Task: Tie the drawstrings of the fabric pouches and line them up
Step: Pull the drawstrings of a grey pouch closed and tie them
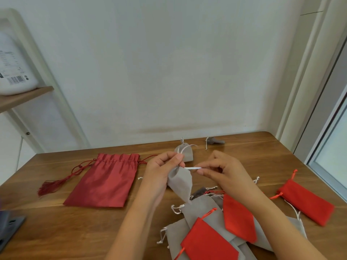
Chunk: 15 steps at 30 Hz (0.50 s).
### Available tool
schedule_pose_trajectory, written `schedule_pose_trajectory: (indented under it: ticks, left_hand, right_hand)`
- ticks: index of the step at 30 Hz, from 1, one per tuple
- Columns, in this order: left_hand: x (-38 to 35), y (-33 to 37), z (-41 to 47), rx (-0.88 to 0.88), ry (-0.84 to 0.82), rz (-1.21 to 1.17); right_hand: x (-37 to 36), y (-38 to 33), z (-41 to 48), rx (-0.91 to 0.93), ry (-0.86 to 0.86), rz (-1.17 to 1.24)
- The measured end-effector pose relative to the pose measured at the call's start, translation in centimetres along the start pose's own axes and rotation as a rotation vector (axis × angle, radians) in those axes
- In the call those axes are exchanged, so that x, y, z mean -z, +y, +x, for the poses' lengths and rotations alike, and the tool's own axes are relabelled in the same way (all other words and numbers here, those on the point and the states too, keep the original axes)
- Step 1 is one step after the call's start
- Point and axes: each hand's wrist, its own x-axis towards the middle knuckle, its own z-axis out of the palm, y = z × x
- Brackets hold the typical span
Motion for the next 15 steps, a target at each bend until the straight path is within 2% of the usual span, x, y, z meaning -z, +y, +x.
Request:
schedule_pose_trajectory:
  ticks: [7,11,15]
  left_hand:
    - [0.1,0.0,0.0,0.000,-0.086,0.325]
    - [0.0,-0.2,0.1,-0.008,-0.130,0.433]
    - [0.3,0.0,-0.1,-0.023,-0.258,0.509]
  right_hand:
    - [0.2,-0.6,-0.1,0.102,0.033,0.057]
    - [-0.5,-0.8,-0.3,0.168,0.169,-0.075]
    - [-1.0,-0.8,-0.4,0.197,0.157,-0.101]
